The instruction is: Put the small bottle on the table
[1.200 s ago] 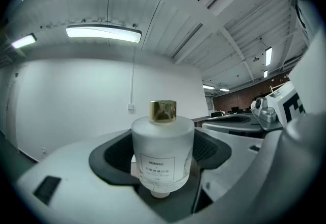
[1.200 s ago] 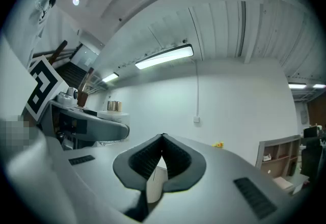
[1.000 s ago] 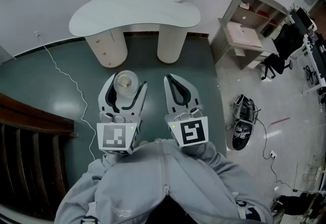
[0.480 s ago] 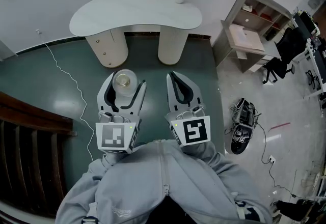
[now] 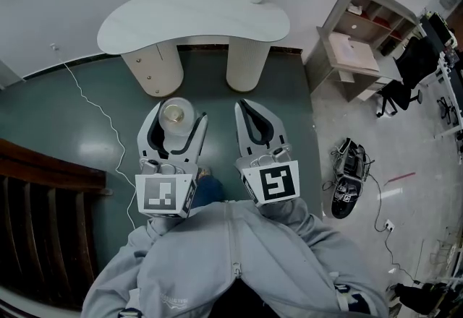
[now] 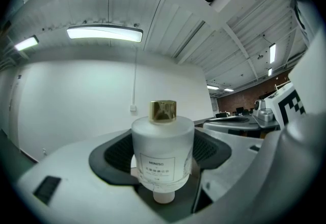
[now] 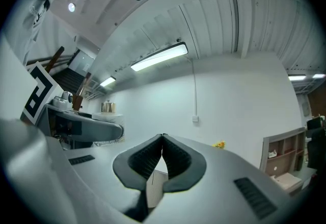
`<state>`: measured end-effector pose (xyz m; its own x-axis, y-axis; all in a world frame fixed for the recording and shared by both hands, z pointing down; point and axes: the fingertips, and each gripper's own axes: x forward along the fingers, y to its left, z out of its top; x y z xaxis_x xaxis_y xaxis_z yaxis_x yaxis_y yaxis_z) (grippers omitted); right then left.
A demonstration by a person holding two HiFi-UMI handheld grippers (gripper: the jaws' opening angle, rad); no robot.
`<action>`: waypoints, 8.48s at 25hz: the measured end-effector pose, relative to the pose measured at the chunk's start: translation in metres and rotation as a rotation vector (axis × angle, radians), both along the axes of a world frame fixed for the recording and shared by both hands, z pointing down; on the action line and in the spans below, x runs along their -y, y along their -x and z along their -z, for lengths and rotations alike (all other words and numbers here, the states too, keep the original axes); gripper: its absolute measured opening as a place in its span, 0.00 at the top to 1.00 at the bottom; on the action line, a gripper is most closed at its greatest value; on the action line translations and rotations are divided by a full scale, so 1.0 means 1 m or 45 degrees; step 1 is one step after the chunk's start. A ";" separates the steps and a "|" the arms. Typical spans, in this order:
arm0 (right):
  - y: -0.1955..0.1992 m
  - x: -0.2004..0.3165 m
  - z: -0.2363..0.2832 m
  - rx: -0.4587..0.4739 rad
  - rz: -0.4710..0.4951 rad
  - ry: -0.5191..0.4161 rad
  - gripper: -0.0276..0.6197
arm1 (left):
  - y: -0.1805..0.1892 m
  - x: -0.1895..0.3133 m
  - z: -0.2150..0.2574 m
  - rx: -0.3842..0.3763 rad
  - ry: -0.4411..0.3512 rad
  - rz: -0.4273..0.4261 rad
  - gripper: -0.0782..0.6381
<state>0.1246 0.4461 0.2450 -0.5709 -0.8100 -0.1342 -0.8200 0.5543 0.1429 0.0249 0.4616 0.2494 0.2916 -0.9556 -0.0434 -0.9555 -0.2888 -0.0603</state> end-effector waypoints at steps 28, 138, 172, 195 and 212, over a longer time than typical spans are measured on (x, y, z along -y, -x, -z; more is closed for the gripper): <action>0.092 0.185 -0.003 -0.013 -0.173 -0.018 0.92 | 0.088 0.193 -0.008 -0.012 0.011 -0.192 0.43; 0.142 0.785 -0.092 -0.031 0.024 0.060 0.92 | 0.103 0.796 -0.081 -0.057 0.070 -0.204 0.43; 0.149 0.807 -0.254 -0.056 0.062 0.220 0.92 | 0.101 0.819 -0.264 -0.080 0.229 -0.233 0.43; 0.154 0.805 -0.287 -0.081 0.053 0.293 0.92 | 0.098 0.816 -0.330 0.069 0.468 -0.249 0.43; 0.158 0.805 -0.306 -0.130 0.066 0.333 0.92 | 0.099 0.810 -0.351 0.083 0.566 -0.234 0.43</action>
<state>-0.0331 -0.3593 0.5510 -0.6124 -0.7788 0.1356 -0.7782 0.6241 0.0701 -0.0744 -0.3487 0.6009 0.4460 -0.8099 0.3810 -0.8845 -0.4640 0.0492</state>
